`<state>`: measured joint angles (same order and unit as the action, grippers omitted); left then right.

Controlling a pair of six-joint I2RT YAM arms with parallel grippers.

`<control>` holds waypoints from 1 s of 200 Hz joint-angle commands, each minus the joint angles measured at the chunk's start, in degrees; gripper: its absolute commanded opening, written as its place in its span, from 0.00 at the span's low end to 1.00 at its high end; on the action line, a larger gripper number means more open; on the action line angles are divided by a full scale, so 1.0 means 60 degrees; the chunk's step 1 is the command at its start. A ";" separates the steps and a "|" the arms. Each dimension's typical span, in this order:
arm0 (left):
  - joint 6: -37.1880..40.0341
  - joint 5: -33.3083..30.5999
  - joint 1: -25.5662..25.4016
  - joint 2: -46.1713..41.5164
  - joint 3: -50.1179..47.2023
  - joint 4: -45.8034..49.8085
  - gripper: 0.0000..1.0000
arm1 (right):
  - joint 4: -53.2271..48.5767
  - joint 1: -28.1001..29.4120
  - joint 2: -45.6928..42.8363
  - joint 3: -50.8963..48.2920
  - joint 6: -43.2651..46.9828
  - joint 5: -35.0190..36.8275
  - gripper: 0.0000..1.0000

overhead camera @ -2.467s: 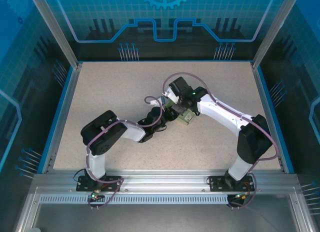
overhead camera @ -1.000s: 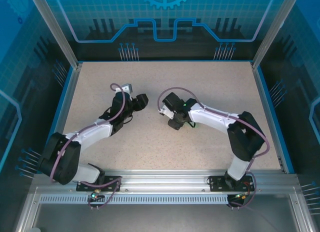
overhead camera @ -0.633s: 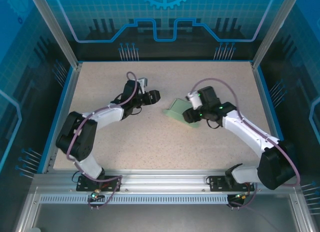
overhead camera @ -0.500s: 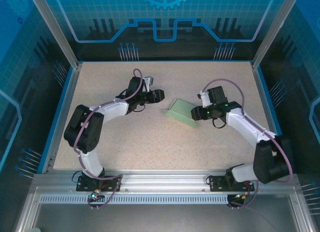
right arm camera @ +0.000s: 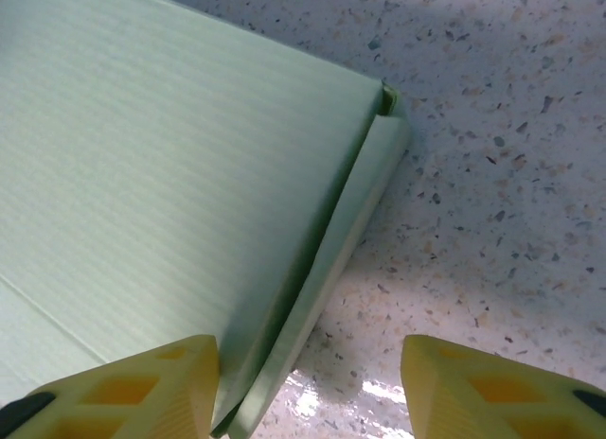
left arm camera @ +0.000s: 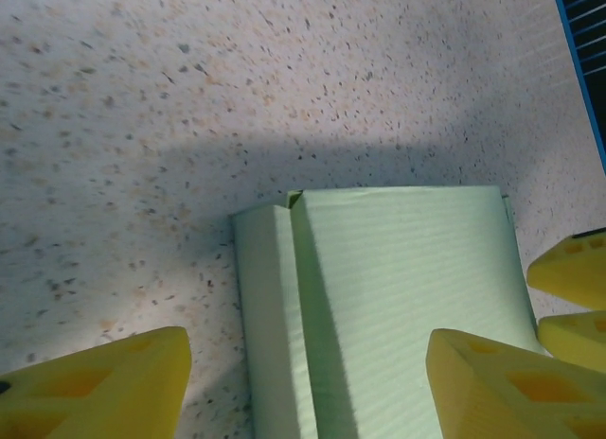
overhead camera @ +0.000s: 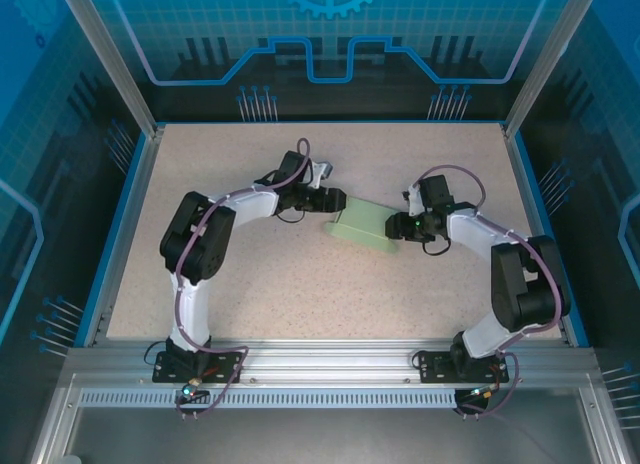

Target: Fold the paper box

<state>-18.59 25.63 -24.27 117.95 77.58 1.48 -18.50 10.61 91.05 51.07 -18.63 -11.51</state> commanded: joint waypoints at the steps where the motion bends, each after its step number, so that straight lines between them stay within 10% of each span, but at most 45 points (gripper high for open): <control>1: 0.0380 0.0496 -0.0046 0.0291 0.0287 0.0723 0.65 | 0.0063 -0.0212 0.0368 0.0074 0.0066 -0.0125 0.52; 107: 0.0958 -0.0612 -0.0335 -0.0328 -0.0186 0.1888 0.51 | -0.1050 0.0141 0.0985 0.1797 0.0770 0.0912 0.46; 200: 0.1000 -0.0983 0.0049 -0.0901 0.0122 0.0581 0.71 | -0.1868 0.1428 -0.1692 0.0325 0.0764 0.1882 0.56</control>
<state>-14.72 18.65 -24.71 108.60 73.14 6.85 -26.50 16.97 83.44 56.01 -14.28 -1.06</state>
